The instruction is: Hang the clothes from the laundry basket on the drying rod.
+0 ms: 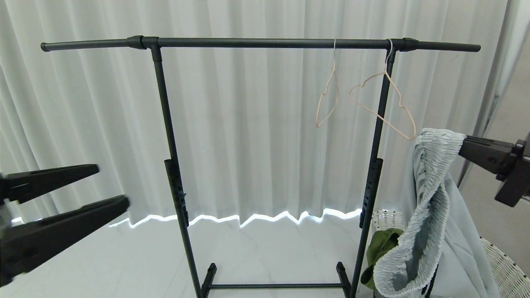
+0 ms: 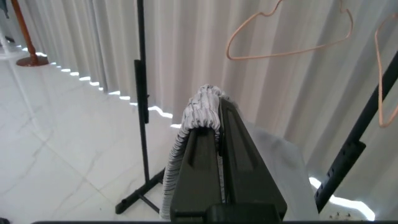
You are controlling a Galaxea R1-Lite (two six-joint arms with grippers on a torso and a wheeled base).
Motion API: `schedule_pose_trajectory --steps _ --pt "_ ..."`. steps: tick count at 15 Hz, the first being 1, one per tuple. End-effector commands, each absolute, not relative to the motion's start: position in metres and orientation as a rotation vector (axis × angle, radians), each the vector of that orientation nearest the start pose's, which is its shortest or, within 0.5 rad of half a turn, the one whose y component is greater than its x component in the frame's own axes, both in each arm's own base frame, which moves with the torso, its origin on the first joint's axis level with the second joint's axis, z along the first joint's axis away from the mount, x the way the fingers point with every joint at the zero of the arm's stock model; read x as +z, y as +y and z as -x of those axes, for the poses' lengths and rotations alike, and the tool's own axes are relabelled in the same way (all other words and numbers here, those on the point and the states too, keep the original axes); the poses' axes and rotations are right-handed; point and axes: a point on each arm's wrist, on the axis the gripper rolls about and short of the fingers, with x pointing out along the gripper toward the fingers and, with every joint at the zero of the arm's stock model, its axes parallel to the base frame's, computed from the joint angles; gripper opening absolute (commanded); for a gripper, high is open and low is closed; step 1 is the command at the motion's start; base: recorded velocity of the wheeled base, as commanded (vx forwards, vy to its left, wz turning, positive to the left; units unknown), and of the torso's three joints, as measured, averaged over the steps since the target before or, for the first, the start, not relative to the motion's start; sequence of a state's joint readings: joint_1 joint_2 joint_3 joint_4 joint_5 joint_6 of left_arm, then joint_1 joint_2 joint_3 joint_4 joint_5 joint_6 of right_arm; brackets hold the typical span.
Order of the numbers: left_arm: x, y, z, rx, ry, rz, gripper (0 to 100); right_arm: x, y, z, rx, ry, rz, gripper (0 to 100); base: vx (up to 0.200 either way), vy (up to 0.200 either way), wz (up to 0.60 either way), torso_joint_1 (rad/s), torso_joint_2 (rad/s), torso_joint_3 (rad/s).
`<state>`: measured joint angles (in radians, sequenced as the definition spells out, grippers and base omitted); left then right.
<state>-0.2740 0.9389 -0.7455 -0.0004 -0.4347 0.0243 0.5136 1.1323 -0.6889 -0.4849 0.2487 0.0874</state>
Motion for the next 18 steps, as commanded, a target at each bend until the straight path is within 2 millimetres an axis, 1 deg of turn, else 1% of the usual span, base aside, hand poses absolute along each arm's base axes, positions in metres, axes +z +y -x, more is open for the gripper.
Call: schedule_pose_trajectory --steps 1,2,4,5,7,8,10,11,13,15,18 --pt "0.242 -0.119 -0.179 -0.755 0.429 -0.112 100 0.273 0.088 -0.145 0.767 -0.013 -0.089 0 0.000 0.000 0.00 0.000 0.00 0.000" --pt "0.232 -0.141 -0.179 -0.801 0.466 -0.141 100 0.272 0.089 -0.147 0.770 -0.008 -0.087 0 0.000 0.000 0.00 0.000 0.00 0.000" --pt "0.212 -0.177 -0.172 -0.922 0.529 -0.198 100 0.275 0.091 -0.147 0.798 -0.014 -0.089 0 0.000 0.000 0.00 0.000 0.00 0.000" --pt "0.205 -0.195 -0.167 -0.981 0.532 -0.217 100 0.277 0.094 -0.146 0.826 -0.022 -0.090 0 0.000 0.000 0.00 0.000 0.00 0.000" --pt "0.193 -0.225 -0.157 -1.071 0.545 -0.234 100 0.286 0.100 -0.141 0.882 -0.051 -0.094 0 0.000 0.000 0.00 0.000 0.00 0.000" --pt "0.183 -0.239 -0.157 -1.096 0.565 -0.252 100 0.288 0.102 -0.139 0.897 -0.058 -0.096 0 0.000 0.000 0.00 0.000 0.00 0.000" --pt "0.169 -0.259 -0.166 -1.108 0.565 -0.255 100 0.290 0.106 -0.131 0.944 -0.069 -0.100 0 0.000 0.000 0.00 0.000 0.00 0.000" --pt "0.165 -0.269 -0.173 -1.111 0.541 -0.241 100 0.289 0.108 -0.128 0.965 -0.068 -0.101 0 0.000 0.000 0.00 0.000 0.00 0.000" --pt "0.157 -0.287 -0.184 -1.095 0.535 -0.149 100 0.291 0.110 -0.126 0.979 -0.073 -0.102 0 0.000 0.000 0.00 0.000 0.00 0.000" --pt "0.150 -0.294 -0.193 -1.075 0.526 -0.081 100 0.292 0.109 -0.124 0.987 -0.079 -0.105 0 0.000 0.000 0.00 0.000 0.00 0.000" --pt "0.135 -0.302 -0.206 -1.058 0.514 -0.062 100 0.293 0.110 -0.121 1.000 -0.085 -0.109 0 0.000 0.000 0.00 0.000 0.00 0.000"
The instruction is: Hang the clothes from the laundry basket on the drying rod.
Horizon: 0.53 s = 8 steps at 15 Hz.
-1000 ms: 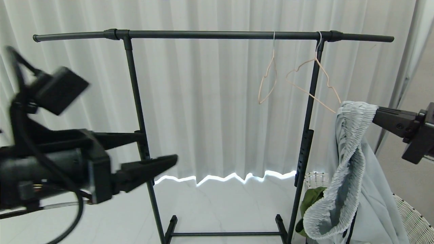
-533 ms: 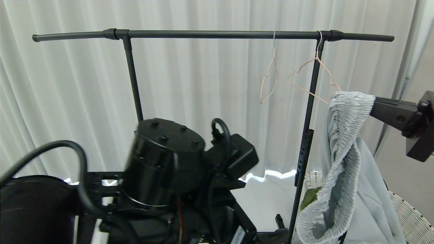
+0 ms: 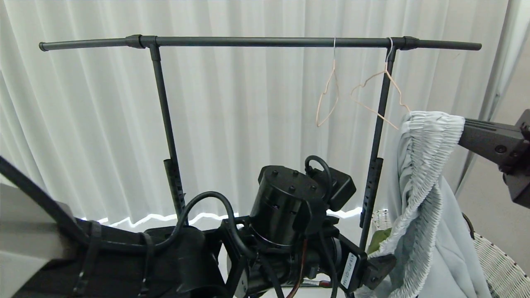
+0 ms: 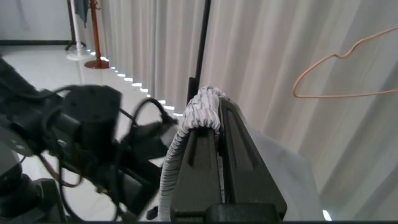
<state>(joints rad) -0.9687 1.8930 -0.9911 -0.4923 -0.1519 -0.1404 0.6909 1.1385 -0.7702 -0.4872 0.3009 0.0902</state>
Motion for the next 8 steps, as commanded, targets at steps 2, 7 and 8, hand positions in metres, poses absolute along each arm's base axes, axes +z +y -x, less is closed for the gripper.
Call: schedule_pose_trajectory --steps 2,7,8 --pt "0.120 -0.300 -0.214 -1.034 0.543 -0.069 100 0.295 0.108 -0.119 1.000 -0.093 -0.110 0 0.000 0.000 0.00 0.000 0.00 0.000" --pt "0.106 -0.286 -0.208 -1.018 0.535 -0.066 100 0.297 0.102 -0.118 0.973 -0.109 -0.114 0 0.000 0.000 0.00 0.000 0.00 0.000" --pt "0.103 -0.283 -0.207 -1.019 0.515 -0.059 100 0.297 0.101 -0.119 0.963 -0.110 -0.113 0 0.000 0.000 0.00 0.000 0.00 0.000"
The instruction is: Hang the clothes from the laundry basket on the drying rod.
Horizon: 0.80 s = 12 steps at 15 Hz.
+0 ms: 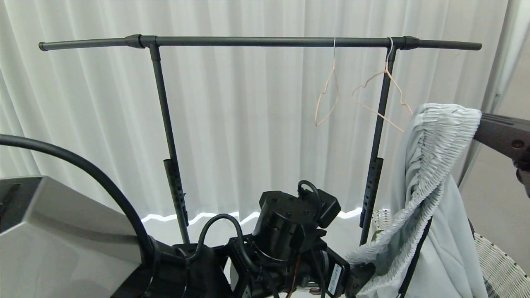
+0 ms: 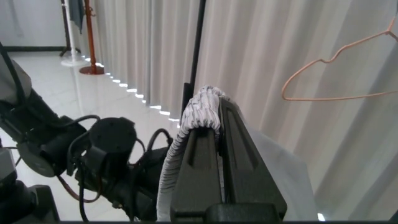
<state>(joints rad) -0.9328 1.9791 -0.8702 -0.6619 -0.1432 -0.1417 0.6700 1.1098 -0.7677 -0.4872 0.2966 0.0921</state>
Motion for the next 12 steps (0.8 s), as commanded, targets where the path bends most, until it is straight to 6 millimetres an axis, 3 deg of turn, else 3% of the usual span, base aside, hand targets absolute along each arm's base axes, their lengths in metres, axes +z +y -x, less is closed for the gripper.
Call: schedule_pose_trajectory --steps 1,2,3,9,10,12 --pt "0.099 -0.280 -0.204 -1.017 0.501 -0.054 100 0.296 0.100 -0.120 0.953 -0.108 -0.112 0 0.000 0.000 0.00 0.000 0.00 0.000" --pt "0.097 -0.277 -0.204 -1.014 0.498 -0.052 100 0.297 0.099 -0.120 0.951 -0.110 -0.112 0 0.000 0.000 0.00 0.000 0.00 0.000" --pt "0.096 -0.275 -0.203 -1.012 0.495 -0.050 0 0.296 0.099 -0.120 0.950 -0.109 -0.112 0 0.000 0.000 0.00 0.000 0.00 0.000" --pt "0.107 -0.269 -0.206 -0.951 0.268 0.011 0 0.295 0.092 -0.127 0.886 -0.099 -0.117 0 0.000 0.000 0.00 0.000 0.00 0.000" --pt "0.118 -0.264 -0.210 -0.935 0.226 0.033 0 0.294 0.089 -0.131 0.858 -0.095 -0.119 0 0.000 0.000 0.00 0.000 0.00 0.000" --pt "0.159 -0.247 -0.211 -0.910 0.142 0.072 0 0.294 0.086 -0.135 0.832 -0.094 -0.115 0 0.000 0.000 0.00 0.000 0.00 0.000"
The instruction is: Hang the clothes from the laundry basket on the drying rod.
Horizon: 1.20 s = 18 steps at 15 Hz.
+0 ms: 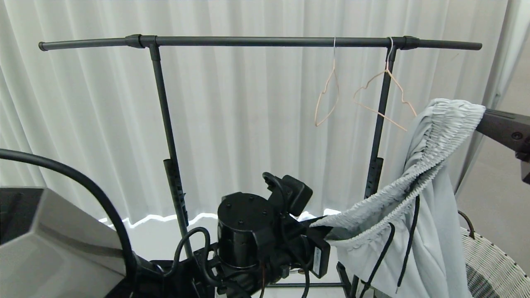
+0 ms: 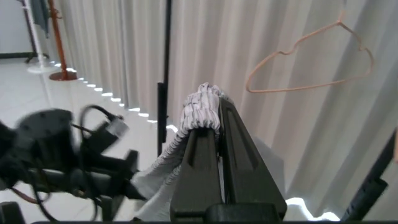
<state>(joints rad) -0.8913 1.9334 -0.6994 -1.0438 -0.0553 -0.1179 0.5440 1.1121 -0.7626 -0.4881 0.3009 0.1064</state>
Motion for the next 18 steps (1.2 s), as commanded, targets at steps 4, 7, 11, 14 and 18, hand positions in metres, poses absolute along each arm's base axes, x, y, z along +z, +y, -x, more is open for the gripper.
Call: schedule_pose_trajectory --steps 4,7,11,14,18 --pt "0.263 -0.200 -0.197 -0.843 0.051 0.110 0 0.300 0.086 -0.137 0.829 -0.114 -0.108 0 0.000 0.000 0.00 0.000 0.00 0.000" --pt "0.323 -0.175 -0.185 -0.805 0.058 0.104 0 0.313 0.091 -0.156 0.796 -0.141 -0.087 0 0.000 0.000 0.00 0.000 0.00 0.000" --pt "0.365 -0.150 -0.161 -0.727 0.129 0.073 0 0.334 0.088 -0.163 0.763 -0.209 -0.076 0 0.000 0.000 0.00 0.000 0.00 0.000" --pt "0.358 -0.152 -0.166 -0.640 0.136 0.020 0 0.340 0.085 -0.163 0.752 -0.228 -0.076 0 0.000 0.000 0.00 0.000 0.00 0.000" --pt "0.329 -0.167 -0.177 -0.553 0.216 -0.077 0 0.331 0.088 -0.165 0.760 -0.181 -0.072 0 0.000 0.000 0.00 0.000 0.00 0.000"
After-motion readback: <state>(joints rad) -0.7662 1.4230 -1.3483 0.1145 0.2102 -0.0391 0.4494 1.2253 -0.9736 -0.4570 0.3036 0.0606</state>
